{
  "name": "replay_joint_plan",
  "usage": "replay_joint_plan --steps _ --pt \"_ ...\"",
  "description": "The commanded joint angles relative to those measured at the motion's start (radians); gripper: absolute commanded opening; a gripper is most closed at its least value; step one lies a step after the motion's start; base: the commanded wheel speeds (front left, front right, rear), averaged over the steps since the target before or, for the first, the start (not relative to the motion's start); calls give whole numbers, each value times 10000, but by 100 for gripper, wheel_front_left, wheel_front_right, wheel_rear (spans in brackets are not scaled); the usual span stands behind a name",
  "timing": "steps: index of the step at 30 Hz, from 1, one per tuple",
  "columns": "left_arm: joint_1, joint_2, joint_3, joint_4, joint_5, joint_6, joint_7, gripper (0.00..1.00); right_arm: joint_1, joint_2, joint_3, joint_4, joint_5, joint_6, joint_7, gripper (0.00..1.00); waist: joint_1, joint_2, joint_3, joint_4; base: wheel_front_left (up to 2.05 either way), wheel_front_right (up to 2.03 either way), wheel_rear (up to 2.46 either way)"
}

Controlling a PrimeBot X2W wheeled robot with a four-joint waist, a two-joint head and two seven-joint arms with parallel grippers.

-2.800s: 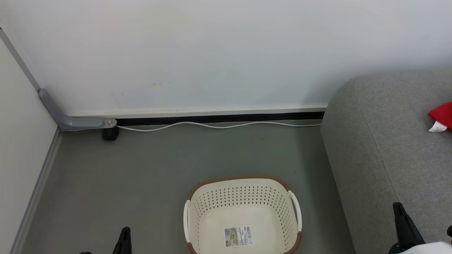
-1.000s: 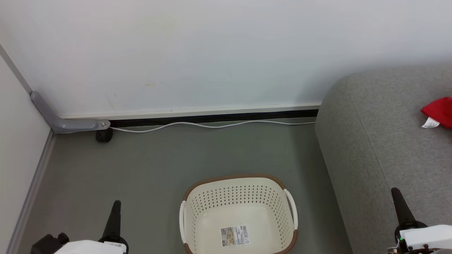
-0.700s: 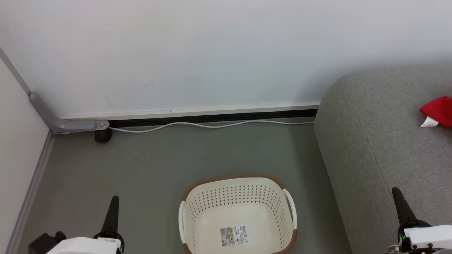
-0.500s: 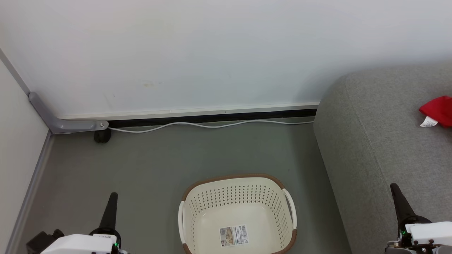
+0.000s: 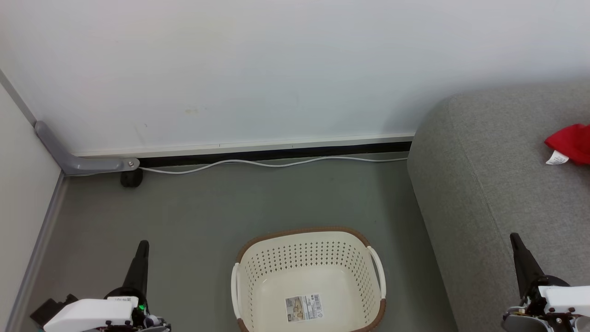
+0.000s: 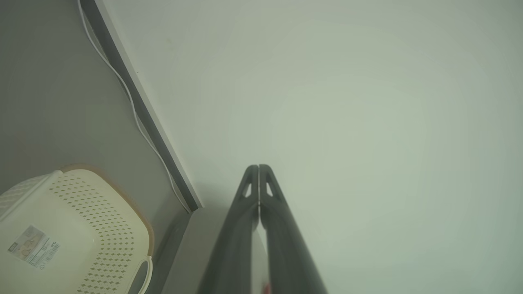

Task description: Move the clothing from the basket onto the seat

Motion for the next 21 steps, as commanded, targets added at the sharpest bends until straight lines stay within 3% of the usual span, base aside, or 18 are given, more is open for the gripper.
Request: replay_joint_plan --steps 1,9,21 --pt "-673 165 379 -214 -330 -140 99 0 -440 -45 152 -276 278 15 177 0 0 -1 1 -6 0 0 0" --pt "-859 161 519 -158 -1109 -266 313 0 -547 53 55 -279 952 16 379 0 0 -1 6 -36 0 0 0" --pt "-867 127 570 -155 -1086 -268 357 0 -549 56 51 -279 965 16 385 0 0 -1 6 -37 0 0 0"
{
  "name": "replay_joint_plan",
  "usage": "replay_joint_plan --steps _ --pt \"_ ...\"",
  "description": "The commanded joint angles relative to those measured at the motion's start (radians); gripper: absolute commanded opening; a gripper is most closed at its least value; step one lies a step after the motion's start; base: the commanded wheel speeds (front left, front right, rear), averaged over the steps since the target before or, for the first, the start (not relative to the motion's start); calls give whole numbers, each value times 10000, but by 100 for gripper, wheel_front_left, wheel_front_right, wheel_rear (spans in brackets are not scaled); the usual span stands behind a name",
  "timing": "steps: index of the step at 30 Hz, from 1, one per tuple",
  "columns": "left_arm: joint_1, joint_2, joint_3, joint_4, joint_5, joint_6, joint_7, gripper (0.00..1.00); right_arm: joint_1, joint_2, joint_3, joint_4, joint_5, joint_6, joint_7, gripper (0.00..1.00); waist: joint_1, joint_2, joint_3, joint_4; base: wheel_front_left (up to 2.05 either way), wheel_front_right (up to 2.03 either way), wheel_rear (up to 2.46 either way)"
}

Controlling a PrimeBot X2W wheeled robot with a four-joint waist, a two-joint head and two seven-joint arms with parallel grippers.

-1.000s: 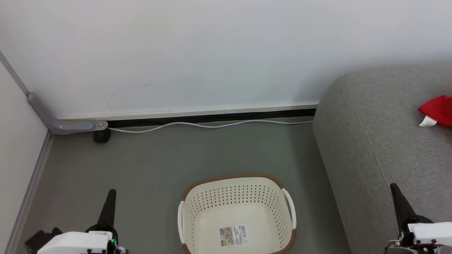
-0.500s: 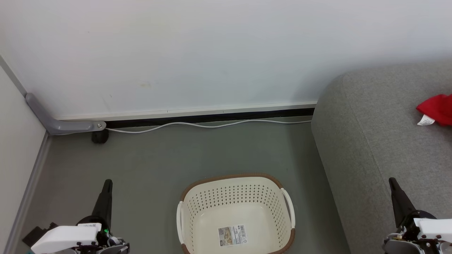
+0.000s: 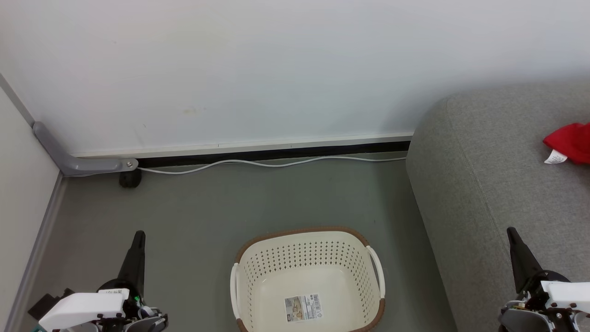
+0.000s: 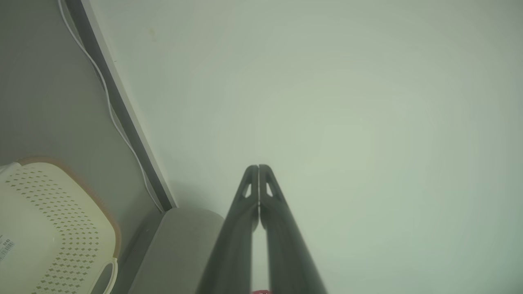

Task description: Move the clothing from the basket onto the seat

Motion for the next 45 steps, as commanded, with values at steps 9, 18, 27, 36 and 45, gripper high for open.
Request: replay_joint_plan --steps 9,18,27,36,45 --pt "-551 132 381 -226 -15 -86 63 0 -368 -108 159 -281 113 16 81 0 0 0 0 1 0 0 0" --pt "-553 111 410 -225 10 -86 87 0 -368 -107 158 -281 112 16 82 0 0 0 0 1 0 0 0" --pt "-556 90 441 -223 35 -86 111 0 -369 -106 157 -280 111 16 83 0 0 0 0 1 0 0 0" --pt "-557 74 462 -222 53 -86 128 0 -369 -106 156 -280 110 16 84 0 0 0 0 1 0 0 0" --pt "-559 58 485 -222 72 -86 146 0 -369 -105 155 -280 110 16 84 0 0 0 0 1 0 0 0"
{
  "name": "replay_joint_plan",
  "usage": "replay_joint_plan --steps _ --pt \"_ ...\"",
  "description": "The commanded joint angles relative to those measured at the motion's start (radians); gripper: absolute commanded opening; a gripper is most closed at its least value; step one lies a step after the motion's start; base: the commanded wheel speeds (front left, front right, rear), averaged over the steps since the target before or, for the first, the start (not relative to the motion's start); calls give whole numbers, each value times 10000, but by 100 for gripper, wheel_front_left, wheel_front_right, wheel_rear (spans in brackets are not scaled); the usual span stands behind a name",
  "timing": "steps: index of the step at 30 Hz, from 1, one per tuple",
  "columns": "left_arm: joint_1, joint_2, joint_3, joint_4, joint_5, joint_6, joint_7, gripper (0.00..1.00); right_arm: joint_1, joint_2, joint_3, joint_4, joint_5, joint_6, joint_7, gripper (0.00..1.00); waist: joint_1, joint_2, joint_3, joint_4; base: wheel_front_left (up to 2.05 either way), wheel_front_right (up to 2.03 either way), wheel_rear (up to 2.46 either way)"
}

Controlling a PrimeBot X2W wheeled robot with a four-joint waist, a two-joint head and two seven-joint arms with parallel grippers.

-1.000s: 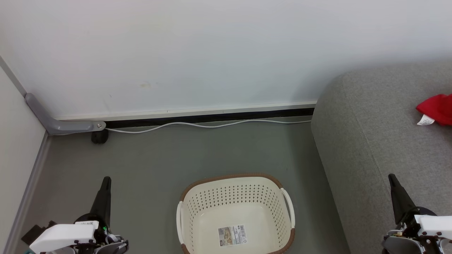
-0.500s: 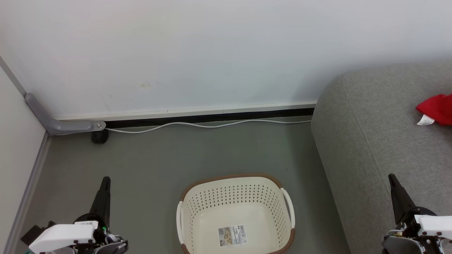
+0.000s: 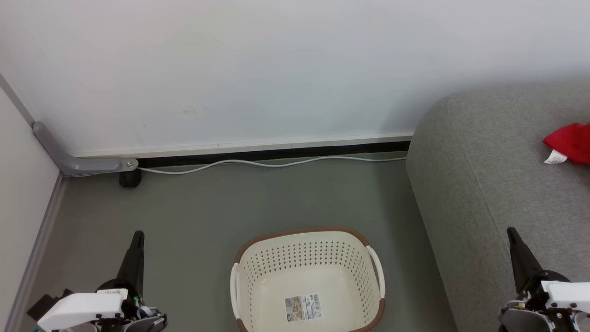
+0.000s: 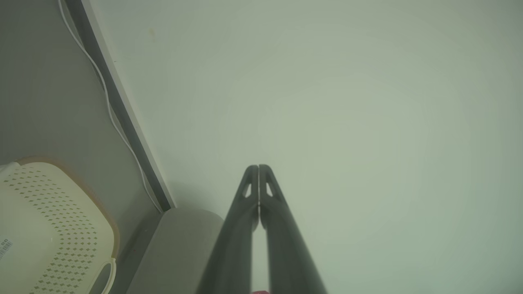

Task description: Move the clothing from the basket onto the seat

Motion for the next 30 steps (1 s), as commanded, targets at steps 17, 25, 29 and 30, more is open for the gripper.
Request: replay_joint_plan --steps 17,25,29,30 --pt "-562 102 376 -222 83 -86 59 0 -368 -104 160 -280 109 16 85 0 0 0 0 0 0 0 0" --pt "-564 91 391 -221 96 -86 71 0 -368 -104 160 -280 108 16 86 0 0 0 0 0 0 0 0" --pt "-564 86 398 -221 102 -86 76 0 -368 -104 159 -280 108 16 86 0 0 0 0 0 0 0 0" --pt "-564 86 398 -221 102 -86 76 0 -368 -104 159 -280 108 16 86 0 0 0 0 0 0 0 0"
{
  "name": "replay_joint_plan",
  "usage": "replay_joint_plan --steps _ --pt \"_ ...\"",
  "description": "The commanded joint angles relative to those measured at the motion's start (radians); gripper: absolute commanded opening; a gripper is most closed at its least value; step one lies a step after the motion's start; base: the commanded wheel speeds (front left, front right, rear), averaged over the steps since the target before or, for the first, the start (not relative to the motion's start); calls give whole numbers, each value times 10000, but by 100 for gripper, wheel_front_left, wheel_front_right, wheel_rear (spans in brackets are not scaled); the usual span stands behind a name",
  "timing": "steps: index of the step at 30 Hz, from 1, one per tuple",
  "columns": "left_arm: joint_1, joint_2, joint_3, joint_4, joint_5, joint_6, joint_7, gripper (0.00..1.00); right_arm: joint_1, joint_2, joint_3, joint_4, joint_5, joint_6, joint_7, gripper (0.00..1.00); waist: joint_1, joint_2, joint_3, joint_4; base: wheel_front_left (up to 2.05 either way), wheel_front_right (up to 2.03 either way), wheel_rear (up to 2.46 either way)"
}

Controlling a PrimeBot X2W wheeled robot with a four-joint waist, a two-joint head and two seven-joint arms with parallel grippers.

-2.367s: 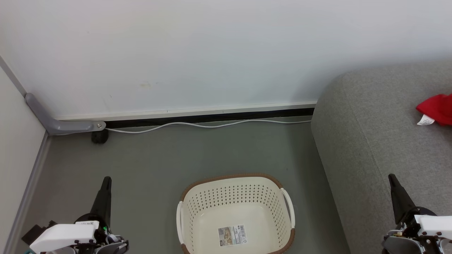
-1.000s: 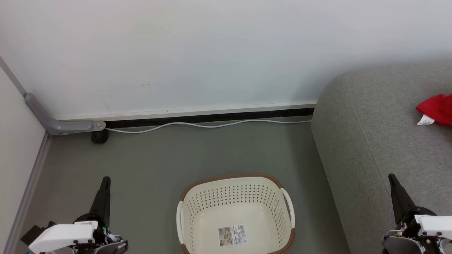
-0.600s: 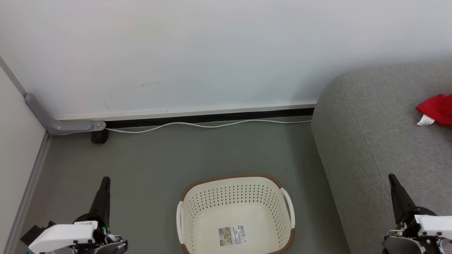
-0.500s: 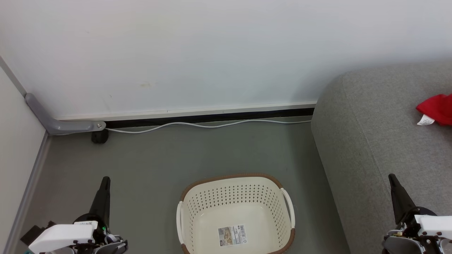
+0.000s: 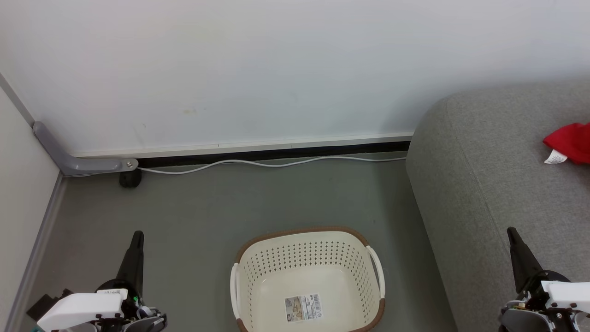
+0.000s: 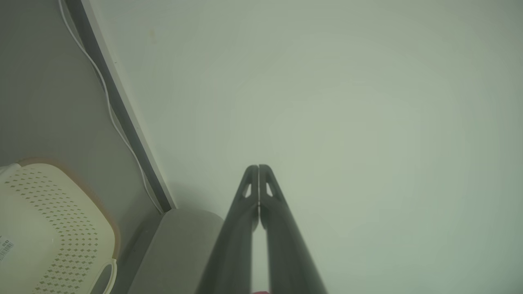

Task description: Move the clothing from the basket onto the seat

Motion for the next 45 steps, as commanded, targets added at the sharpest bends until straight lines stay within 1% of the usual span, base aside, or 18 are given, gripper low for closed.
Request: replay_joint_plan --steps 1,45 --pt "-565 116 346 -223 34 -86 64 0 -368 -104 163 -280 108 16 86 0 0 0 0 0 0 0 0" --pt "-570 77 403 -221 81 -86 110 0 -368 -103 162 -280 107 16 87 0 0 0 0 0 0 0 0"
